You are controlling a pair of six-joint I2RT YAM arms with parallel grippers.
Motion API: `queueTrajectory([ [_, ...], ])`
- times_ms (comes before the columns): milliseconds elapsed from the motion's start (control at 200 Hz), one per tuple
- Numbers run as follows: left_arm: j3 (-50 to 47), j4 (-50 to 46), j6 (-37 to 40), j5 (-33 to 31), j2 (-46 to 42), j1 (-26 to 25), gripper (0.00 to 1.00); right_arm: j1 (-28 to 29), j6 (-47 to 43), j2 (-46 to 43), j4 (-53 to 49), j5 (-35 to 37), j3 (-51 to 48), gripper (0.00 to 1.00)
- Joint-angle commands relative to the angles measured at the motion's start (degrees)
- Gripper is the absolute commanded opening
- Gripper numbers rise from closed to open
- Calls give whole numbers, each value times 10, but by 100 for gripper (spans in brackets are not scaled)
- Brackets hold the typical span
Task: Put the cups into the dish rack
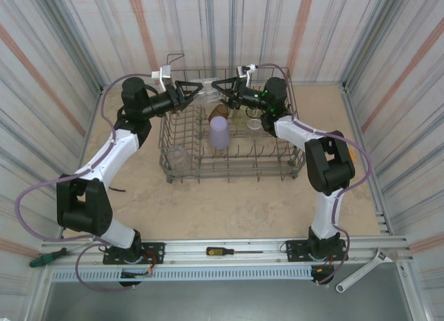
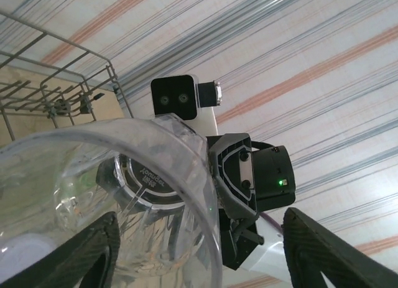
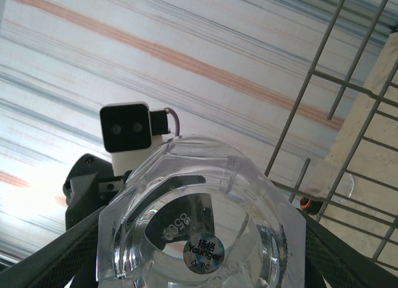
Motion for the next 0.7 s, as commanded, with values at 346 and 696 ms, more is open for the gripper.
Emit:
queueTrajectory([
  [346, 16, -195, 132, -55, -96, 15, 99, -14, -149, -48, -150, 14, 23, 49],
  [696, 15, -386, 227, -160, -194, 62, 99, -11, -381, -94, -430, 73, 62, 49],
])
